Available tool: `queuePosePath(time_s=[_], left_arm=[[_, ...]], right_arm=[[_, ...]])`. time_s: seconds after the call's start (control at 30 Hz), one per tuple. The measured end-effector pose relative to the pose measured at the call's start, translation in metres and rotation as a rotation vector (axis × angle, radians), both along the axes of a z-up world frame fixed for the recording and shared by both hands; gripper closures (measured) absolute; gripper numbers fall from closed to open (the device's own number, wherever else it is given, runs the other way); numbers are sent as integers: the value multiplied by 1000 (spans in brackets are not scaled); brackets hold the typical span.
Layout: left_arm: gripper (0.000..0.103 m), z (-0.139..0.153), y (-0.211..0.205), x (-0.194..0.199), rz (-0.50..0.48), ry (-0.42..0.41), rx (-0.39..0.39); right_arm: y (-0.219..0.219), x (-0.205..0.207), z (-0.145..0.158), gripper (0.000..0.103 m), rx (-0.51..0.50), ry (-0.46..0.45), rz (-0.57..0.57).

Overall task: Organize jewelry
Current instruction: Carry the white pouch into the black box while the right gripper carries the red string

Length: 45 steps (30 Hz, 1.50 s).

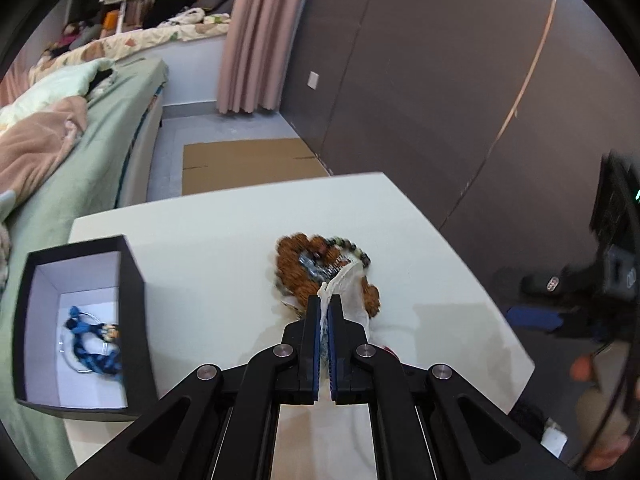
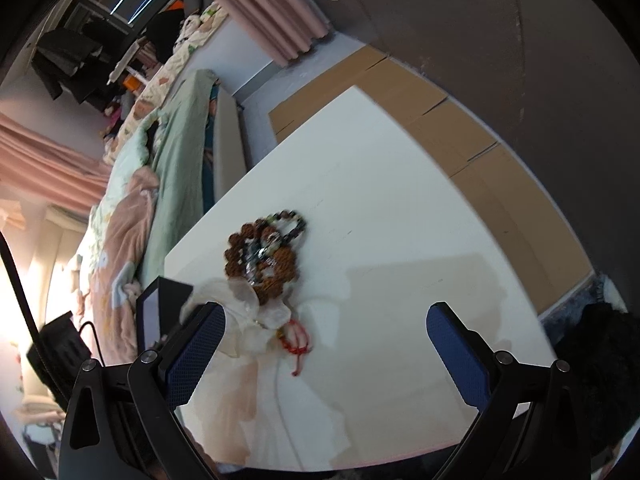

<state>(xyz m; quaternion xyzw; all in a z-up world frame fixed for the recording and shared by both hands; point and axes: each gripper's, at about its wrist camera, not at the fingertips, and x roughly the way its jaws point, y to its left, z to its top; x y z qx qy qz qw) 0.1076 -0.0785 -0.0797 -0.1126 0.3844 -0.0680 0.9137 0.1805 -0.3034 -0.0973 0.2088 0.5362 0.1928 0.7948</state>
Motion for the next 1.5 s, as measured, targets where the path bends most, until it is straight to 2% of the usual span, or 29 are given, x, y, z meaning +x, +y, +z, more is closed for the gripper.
queuePosePath(time_s=[0.03, 0.13, 0.27, 0.37, 0.53, 0.7, 0.83, 0.9, 0.93, 0.97, 1.07, 1.3, 1.5], left_arm=[[101, 3, 4, -2, 7, -7, -3], [101, 11, 16, -5, 26, -25, -11], [101, 17, 29, -10, 50, -34, -24], [101, 23, 37, -14, 56, -49, -34], [101, 32, 53, -22, 77, -78, -51], [101, 37, 69, -28, 113, -86, -72], [101, 43, 80, -35, 130, -101, -82], [101, 47, 84, -40, 140, -112, -83], [101, 49, 86, -41, 143, -116, -84], [101, 52, 89, -44, 149, -123, -84], [101, 57, 94, -49, 161, -139, -81], [101, 64, 107, -56, 191, -165, -76], [101, 70, 120, -62, 223, -177, -74]], right_arm=[[2, 0, -1, 4, 1, 2, 7], [12, 0, -5, 21, -1, 12, 38], [32, 0, -12, 33, -11, 19, 105], [50, 0, -18, 37, -66, 11, 154], [80, 4, -30, 38, -187, -11, 218], [112, 4, -36, 40, -332, -78, 285], [123, 1, -40, 65, -404, -96, 310], [125, -1, -39, 79, -374, -93, 336], [126, -3, -38, 94, -352, -88, 347], [127, -5, -35, 96, -358, -87, 346], [125, -11, -31, 96, -378, -113, 332], [116, -17, -6, 96, -240, -157, 300], [105, -17, 19, 98, -68, -200, 278]])
